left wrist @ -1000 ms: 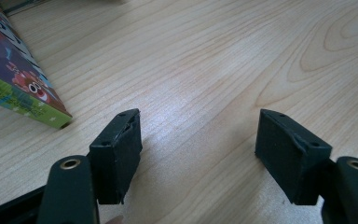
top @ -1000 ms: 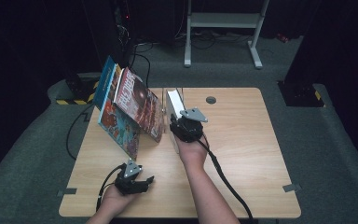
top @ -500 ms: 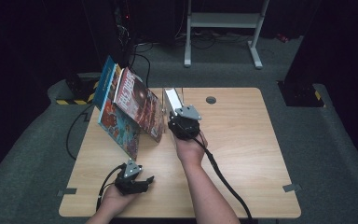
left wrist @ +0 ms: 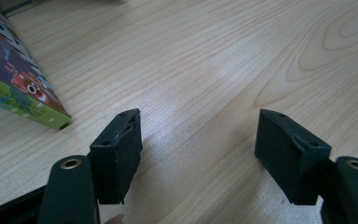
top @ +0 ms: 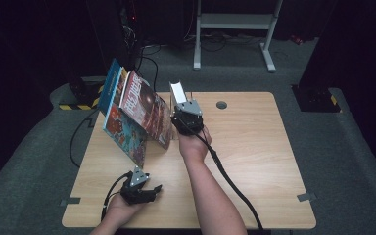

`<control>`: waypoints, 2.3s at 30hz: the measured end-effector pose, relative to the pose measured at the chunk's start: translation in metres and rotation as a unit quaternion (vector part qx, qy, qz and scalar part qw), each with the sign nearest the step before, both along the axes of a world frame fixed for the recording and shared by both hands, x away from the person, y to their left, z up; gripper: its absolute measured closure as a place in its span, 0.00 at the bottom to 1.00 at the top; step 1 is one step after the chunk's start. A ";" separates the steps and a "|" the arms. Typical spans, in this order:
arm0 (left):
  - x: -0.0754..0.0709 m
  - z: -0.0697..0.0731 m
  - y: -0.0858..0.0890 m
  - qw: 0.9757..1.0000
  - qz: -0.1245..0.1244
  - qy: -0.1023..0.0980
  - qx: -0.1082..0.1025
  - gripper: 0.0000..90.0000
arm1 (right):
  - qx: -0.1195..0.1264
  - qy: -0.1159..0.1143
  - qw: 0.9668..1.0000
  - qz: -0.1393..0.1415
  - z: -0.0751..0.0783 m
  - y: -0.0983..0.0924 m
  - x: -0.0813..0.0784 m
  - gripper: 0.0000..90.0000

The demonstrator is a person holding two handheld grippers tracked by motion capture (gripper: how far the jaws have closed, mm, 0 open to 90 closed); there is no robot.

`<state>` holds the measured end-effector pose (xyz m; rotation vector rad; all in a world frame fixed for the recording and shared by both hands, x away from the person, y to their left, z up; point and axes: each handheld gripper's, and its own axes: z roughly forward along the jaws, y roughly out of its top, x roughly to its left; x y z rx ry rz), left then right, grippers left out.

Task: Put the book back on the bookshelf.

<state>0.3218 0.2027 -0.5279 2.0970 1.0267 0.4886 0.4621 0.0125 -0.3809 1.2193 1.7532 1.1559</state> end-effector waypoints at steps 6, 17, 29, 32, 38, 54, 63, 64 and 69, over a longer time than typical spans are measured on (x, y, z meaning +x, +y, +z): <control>0.000 0.000 0.000 1.000 -0.001 0.000 0.001 0.35 | 0.003 0.009 1.000 -0.008 -0.003 0.006 0.015 0.60; 0.000 0.000 0.000 1.000 -0.001 -0.001 -0.001 0.36 | 0.003 0.010 1.000 -0.021 -0.004 0.013 0.033 0.60; -0.001 0.000 0.000 1.000 -0.001 0.003 -0.005 0.36 | 0.004 0.013 0.999 -0.033 -0.011 0.016 0.043 0.60; -0.001 0.000 0.000 1.000 -0.001 0.003 -0.006 0.36 | 0.006 0.013 0.999 -0.035 -0.011 0.016 0.043 0.60; -0.001 0.000 0.000 1.000 -0.002 0.003 -0.004 0.36 | 0.006 0.011 0.999 -0.035 -0.012 0.015 0.046 0.60; -0.001 0.000 0.000 1.000 -0.004 0.003 -0.004 0.37 | 0.011 0.011 0.999 -0.037 -0.013 0.016 0.050 0.60; -0.002 0.000 0.000 1.000 -0.005 0.003 -0.003 0.37 | 0.018 0.012 0.999 -0.038 -0.015 0.014 0.049 0.60; -0.002 0.000 0.000 1.000 -0.005 0.003 -0.003 0.37 | 0.018 0.012 0.999 -0.037 -0.016 0.013 0.049 0.60; -0.001 0.000 0.000 1.000 -0.005 0.001 -0.001 0.37 | 0.019 0.010 0.999 -0.038 -0.016 0.013 0.047 0.59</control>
